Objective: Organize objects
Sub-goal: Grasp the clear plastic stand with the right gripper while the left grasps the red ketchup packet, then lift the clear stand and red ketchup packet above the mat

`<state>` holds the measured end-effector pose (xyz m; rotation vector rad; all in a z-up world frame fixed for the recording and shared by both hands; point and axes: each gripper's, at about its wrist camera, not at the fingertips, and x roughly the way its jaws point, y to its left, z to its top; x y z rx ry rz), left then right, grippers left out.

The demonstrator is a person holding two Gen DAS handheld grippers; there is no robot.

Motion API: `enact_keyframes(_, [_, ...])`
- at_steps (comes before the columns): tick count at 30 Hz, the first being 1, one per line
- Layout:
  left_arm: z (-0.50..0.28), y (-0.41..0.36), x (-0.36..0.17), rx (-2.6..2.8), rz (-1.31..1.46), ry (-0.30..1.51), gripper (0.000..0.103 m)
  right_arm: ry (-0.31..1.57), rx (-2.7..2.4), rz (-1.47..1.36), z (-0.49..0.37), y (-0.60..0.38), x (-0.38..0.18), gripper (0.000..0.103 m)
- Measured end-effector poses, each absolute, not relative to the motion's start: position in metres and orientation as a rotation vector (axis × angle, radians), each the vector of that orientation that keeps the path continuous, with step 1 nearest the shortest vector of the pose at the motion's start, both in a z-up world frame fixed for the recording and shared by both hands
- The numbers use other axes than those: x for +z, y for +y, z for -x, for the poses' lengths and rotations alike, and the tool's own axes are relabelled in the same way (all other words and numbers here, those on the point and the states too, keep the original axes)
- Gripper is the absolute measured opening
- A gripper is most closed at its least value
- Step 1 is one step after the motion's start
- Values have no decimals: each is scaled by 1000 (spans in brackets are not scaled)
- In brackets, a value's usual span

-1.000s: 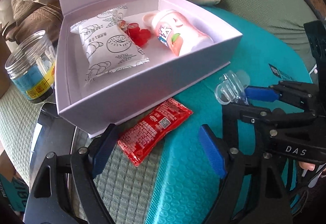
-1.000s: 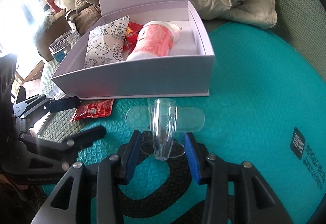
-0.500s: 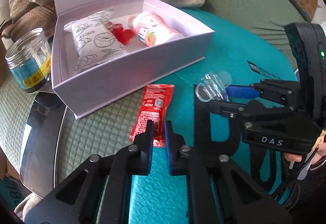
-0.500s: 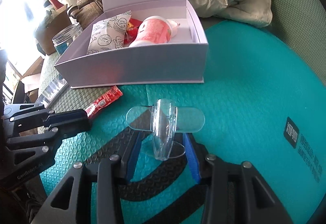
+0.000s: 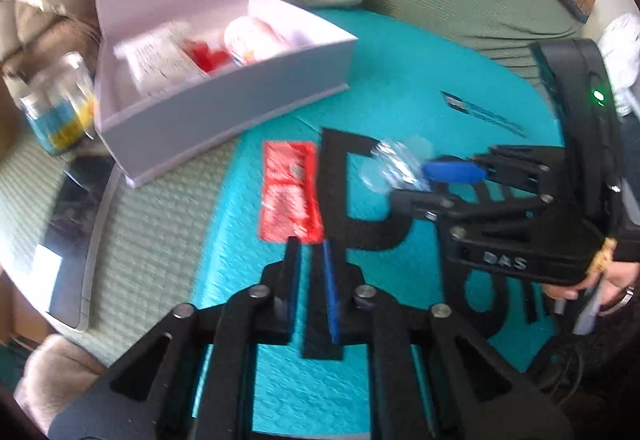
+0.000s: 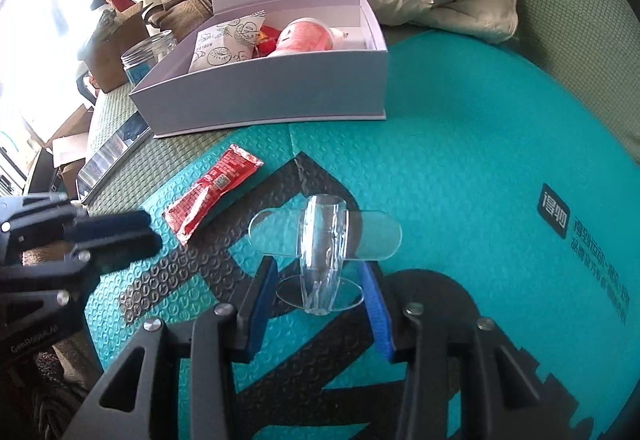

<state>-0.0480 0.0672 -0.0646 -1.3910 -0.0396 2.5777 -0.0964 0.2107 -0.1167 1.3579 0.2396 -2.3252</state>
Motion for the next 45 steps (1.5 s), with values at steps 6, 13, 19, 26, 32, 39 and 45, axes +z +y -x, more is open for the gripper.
enact_keyframes(6, [63,59,-66,2660,1413,-47,35,193,-2328,-1358,100,215,-118,44])
enact_keyframes(13, [88,67,-74,2608,1408,-7,35,141,-2305,-1380,105,219,-118,44])
enact_keyframes(19, [98,82,-82,2596,1399,105,36,217,-2328,-1359,103,210,-119,46])
enact_keyframes(26, [108,84,-88,2608,1387,151,49,245,-2350,-1342,107,202,-121,52])
enact_keyframes(32, [115,70,-91,2619,1389,27,57,216,-2361,-1359,109,203,-119,49])
enact_keyframes(39, [108,69,-88,2634,1386,65,45,204,-2357,-1391,104,205,-117,44])
enact_keyframes(45, [99,55,-86,2662,1381,-38,26,144,-2335,-1415,100,208,-114,44])
